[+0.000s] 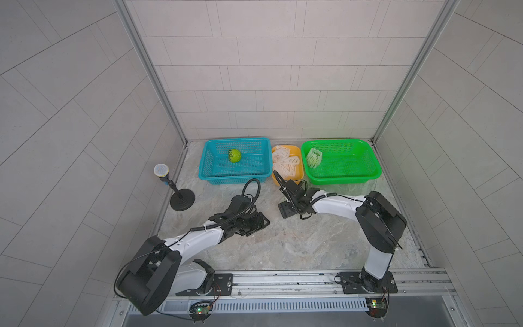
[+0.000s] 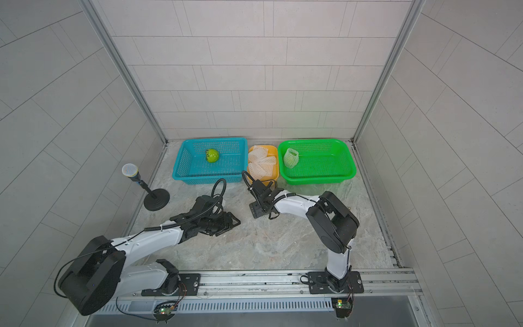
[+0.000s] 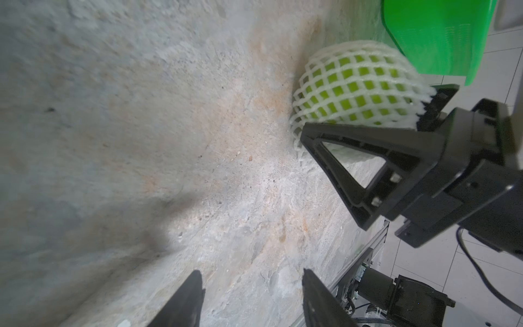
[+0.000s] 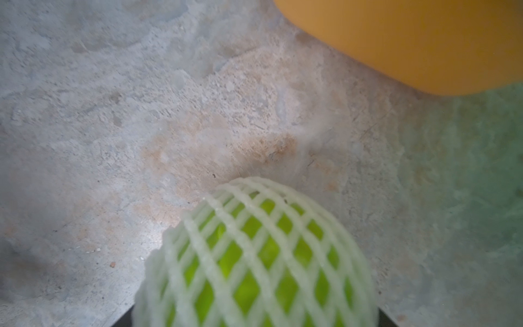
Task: Sleeve custard apples in foam nets
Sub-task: Pick up the custard apple from the center of the board.
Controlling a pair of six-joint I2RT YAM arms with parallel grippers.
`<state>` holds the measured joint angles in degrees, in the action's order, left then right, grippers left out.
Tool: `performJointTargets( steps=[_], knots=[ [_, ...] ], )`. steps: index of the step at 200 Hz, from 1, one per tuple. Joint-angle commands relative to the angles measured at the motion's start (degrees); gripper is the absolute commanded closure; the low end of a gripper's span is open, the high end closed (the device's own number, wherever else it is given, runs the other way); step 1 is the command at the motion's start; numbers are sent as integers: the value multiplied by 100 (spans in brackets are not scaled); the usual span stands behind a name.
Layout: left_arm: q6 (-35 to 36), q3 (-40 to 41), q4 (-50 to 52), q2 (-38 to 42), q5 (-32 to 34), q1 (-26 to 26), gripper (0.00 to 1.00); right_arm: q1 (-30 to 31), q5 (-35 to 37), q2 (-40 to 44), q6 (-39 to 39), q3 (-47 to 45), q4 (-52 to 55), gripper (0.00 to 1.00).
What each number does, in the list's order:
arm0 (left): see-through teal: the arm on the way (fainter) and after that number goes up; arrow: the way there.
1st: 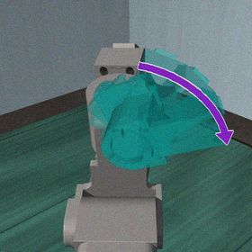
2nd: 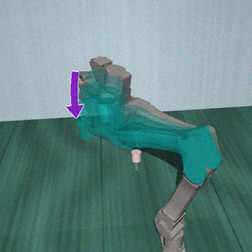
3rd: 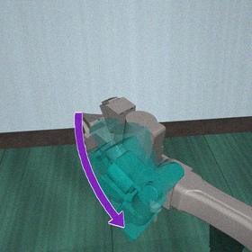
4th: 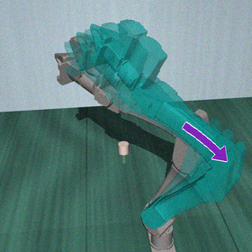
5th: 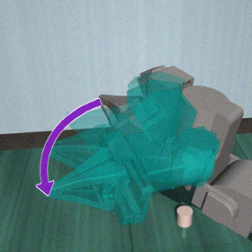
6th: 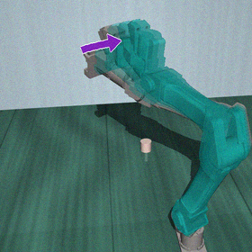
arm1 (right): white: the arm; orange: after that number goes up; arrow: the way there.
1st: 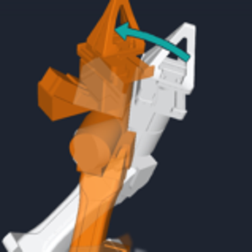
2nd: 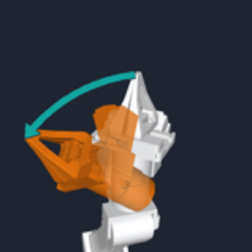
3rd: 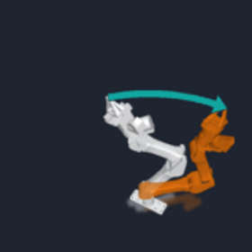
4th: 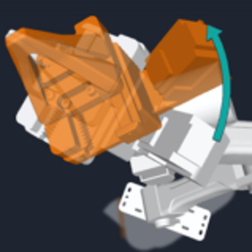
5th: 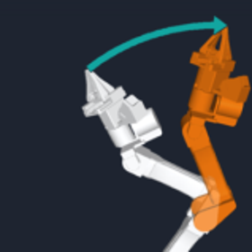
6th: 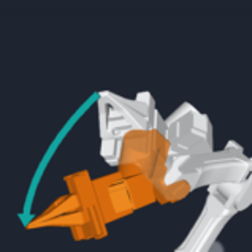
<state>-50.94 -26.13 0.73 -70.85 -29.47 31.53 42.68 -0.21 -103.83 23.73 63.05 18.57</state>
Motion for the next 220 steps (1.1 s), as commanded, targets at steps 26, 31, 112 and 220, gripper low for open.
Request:
performJointTargets(
  steps=[26, 31, 112, 220],
  knots=[
    [-15, -6, 212, 491, 100, -164, 41, -207, -1046, 609, -106, -819, -718, 19],
    [-48, -6, 217, 579, 100, -195, 41, -251, -1194, 742, -97, -904, -869, 19],
    [-293, -508, 737, 2267, 141, -768, 40, -576, -2679, 3429, -301, -2492, -3193, 19],
    [-1843, -932, -2488, 2090, -2244, -769, 40, -442, -2843, 5569, -1053, -3296, -3844, 17]
  ],
)
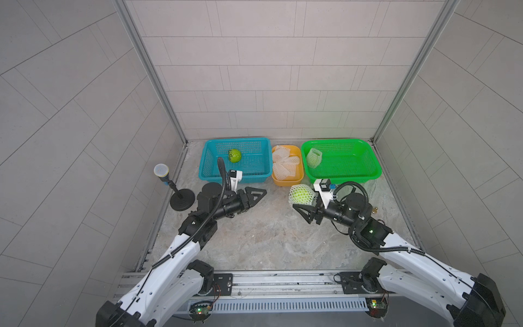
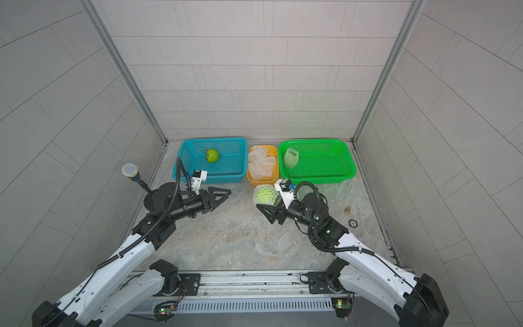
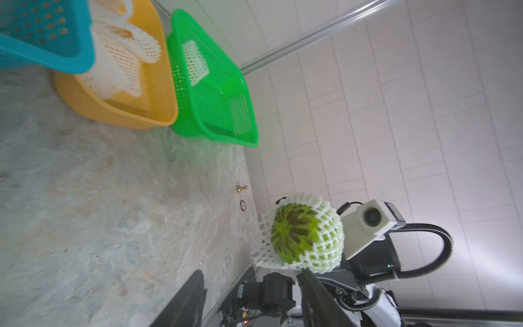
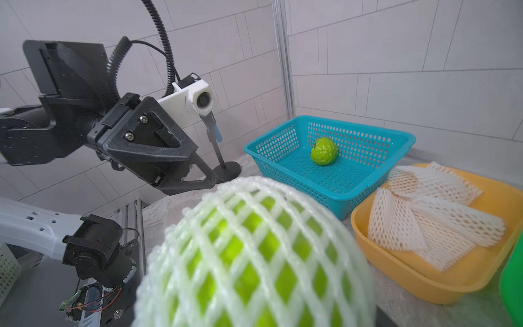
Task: Sleeve custard apples in foam nets
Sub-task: Pick up the custard apple from the center of the board, then adjust the foam net on the custard apple.
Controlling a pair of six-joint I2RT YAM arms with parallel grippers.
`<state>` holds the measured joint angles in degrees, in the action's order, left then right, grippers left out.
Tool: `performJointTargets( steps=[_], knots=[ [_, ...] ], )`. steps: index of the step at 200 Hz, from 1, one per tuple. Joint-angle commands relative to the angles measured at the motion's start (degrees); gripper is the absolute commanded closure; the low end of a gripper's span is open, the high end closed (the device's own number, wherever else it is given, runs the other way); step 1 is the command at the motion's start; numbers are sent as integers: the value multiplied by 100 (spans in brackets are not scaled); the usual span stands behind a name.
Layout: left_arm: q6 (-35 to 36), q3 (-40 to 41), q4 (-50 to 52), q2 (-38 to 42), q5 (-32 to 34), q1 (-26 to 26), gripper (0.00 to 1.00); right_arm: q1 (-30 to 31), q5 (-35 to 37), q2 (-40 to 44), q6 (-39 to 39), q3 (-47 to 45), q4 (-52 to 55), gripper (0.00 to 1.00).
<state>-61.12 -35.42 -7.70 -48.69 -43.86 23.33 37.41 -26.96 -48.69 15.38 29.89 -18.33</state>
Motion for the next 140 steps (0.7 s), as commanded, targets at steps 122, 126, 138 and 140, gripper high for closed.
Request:
performJointTargets(
  steps=[122, 126, 138, 140],
  knots=[
    [-709, -348, -1703, -754, -677, 965, 31, 355, -257, -158, -358, 179, 39, 17],
    [-708, -347, -1714, -766, -667, 973, 31, 355, -258, -158, -364, 182, 48, 18],
    [-716, -342, -1732, -795, -634, 1024, 31, 364, -244, -165, -377, 195, 57, 18],
    [-725, -343, -1745, -792, -633, 1035, 31, 364, -241, -178, -377, 193, 57, 18]
  ],
)
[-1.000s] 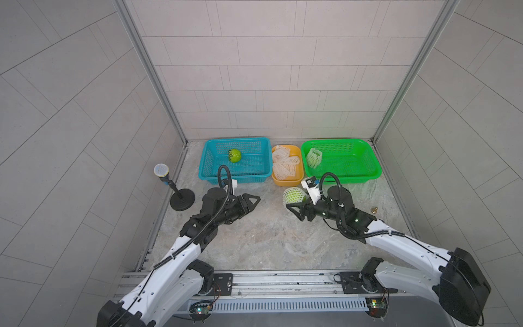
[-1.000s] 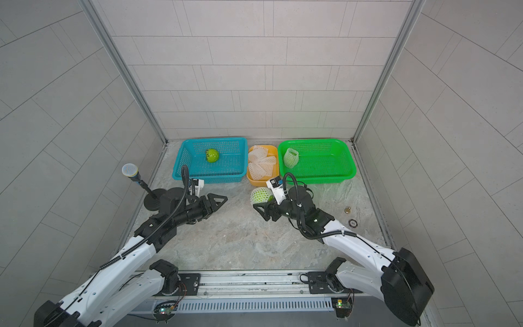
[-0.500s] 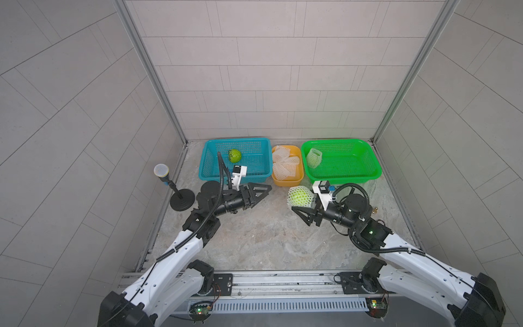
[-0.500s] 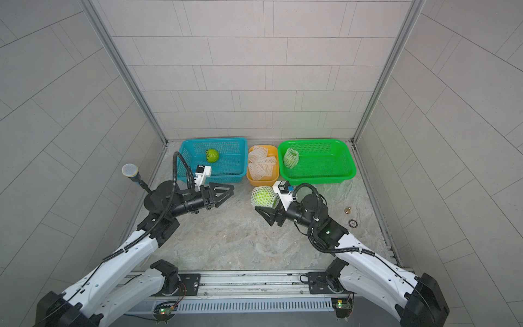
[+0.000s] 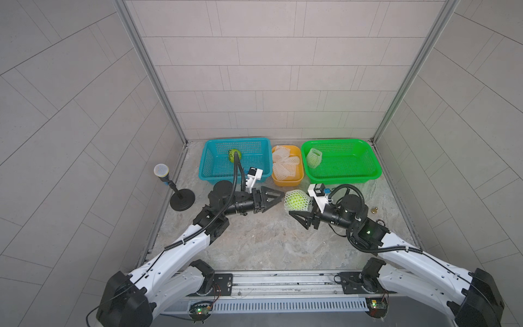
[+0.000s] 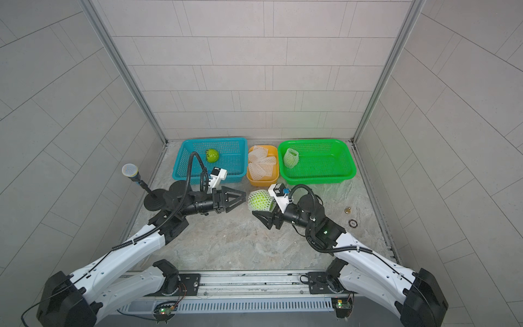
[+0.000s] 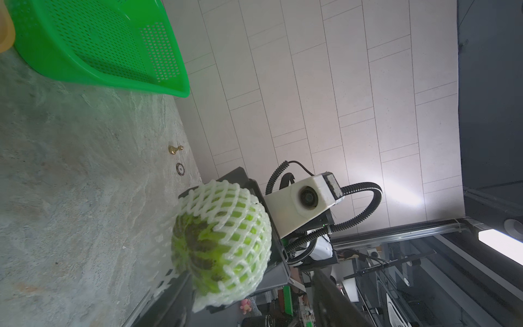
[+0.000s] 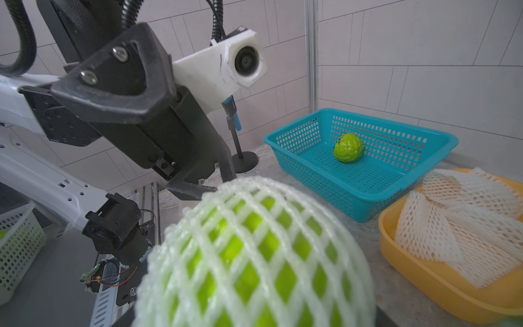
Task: Sleeve custard apples in foam nets
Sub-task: Adjust the foam net on the custard apple.
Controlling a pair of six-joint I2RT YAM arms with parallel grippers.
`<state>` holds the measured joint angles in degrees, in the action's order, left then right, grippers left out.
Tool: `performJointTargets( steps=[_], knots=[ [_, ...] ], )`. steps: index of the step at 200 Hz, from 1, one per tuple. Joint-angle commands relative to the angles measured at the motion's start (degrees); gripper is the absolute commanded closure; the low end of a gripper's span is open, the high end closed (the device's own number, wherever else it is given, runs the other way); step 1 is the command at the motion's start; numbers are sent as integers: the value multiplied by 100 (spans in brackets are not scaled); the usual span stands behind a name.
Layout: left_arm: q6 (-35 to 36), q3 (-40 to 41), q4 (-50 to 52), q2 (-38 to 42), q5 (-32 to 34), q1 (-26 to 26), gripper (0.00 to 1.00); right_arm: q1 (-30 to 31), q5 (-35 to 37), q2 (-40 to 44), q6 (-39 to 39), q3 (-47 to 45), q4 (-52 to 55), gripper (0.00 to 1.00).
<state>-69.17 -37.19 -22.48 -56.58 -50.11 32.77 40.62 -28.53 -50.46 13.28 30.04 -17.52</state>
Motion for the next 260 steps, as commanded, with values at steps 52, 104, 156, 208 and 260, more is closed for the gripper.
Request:
performJointTargets(
  steps=[52, 104, 156, 208, 260],
  knots=[
    [-31, -96, -555, -44, 27, 182, 38, 47, -47, -27, -169, 171, -32, 18],
    [404, -165, 143, -90, 152, 277, 32, 60, -83, -4, -114, 177, -65, 18],
    [160, -141, -321, -101, 72, 317, 39, 86, -30, -82, -145, 178, -42, 18],
    [-62, 5, -731, -91, 82, 317, 59, 92, 54, -86, -168, 171, 3, 18],
    [-32, 37, -669, -116, 93, 317, 64, 100, 103, -89, -162, 168, 29, 18]
  ],
)
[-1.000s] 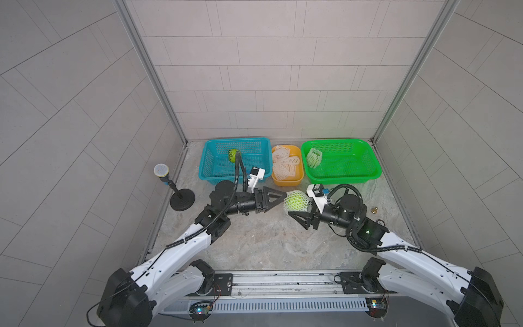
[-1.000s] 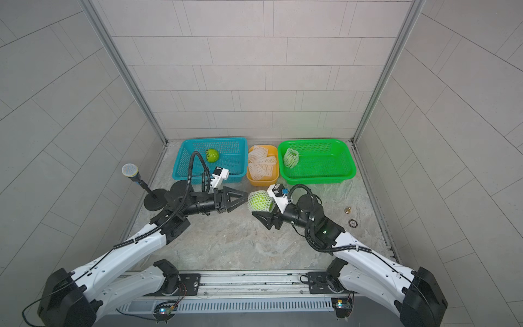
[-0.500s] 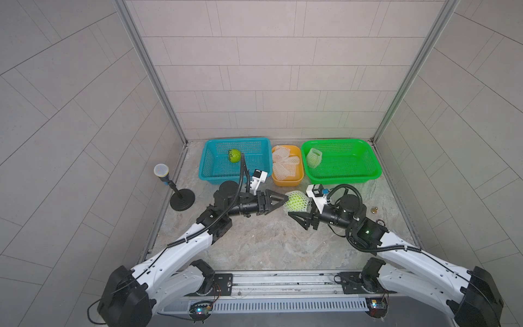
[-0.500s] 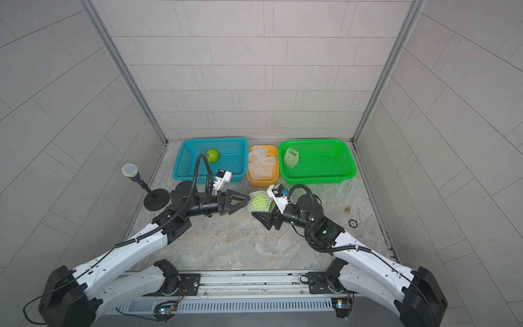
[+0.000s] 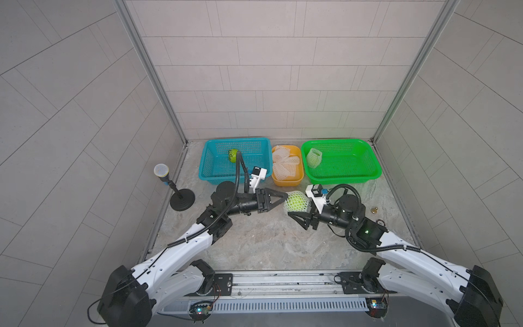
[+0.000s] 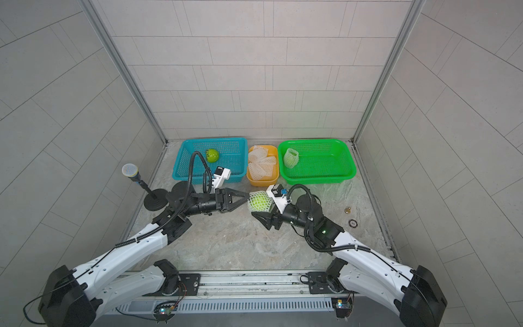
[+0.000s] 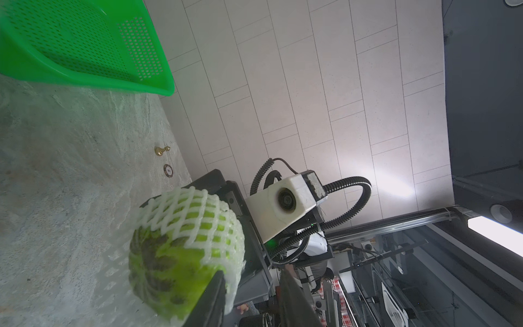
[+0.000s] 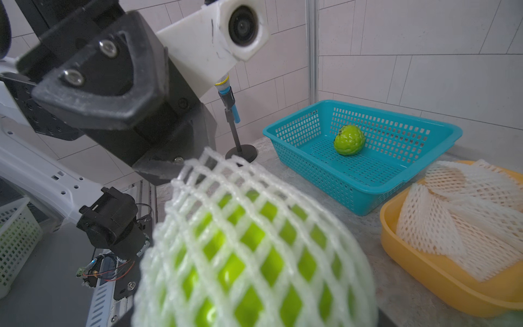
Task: Sleeve custard apples in foam nets
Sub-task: Adjust the foam net on the custard apple.
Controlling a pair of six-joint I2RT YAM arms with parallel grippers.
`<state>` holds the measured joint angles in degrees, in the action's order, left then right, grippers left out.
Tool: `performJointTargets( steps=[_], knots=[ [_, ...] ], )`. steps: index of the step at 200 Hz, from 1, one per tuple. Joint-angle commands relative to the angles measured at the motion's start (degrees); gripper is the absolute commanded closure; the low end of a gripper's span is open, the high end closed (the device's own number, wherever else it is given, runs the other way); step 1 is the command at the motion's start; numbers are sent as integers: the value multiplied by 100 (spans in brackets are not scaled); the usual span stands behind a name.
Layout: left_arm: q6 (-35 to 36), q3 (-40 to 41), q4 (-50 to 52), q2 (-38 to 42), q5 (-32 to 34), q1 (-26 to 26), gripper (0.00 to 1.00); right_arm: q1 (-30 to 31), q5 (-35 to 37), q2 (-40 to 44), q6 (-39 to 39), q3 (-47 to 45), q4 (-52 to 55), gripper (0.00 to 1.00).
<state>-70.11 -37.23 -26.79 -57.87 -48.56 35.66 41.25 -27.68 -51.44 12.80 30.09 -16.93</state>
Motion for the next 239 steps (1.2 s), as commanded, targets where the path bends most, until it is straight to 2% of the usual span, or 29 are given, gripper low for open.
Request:
performJointTargets(
  steps=[1, 69, 92, 138, 151, 162, 239],
  knots=[
    [64, 37, -226, 8, -64, 24, 64, 34, 17, 10, -112, 164, -30, 18],
    [258, -29, 54, -223, -159, 138, 64, 66, -123, -41, -82, 242, -109, 18],
    [218, -9, -81, -274, -154, 167, 68, 83, -132, -89, -84, 249, -118, 18],
    [217, 17, -50, -328, -145, 178, 85, 120, -91, -62, -119, 247, -57, 19],
    [242, 28, 2, -339, -159, 178, 95, 120, -41, -25, -142, 230, -26, 19],
    [263, 42, 28, -342, -166, 169, 99, 120, 5, 11, -138, 209, -39, 18],
    [403, 138, 485, 66, -58, -199, 100, 93, 224, 286, 3, 81, -135, 19]
  ],
)
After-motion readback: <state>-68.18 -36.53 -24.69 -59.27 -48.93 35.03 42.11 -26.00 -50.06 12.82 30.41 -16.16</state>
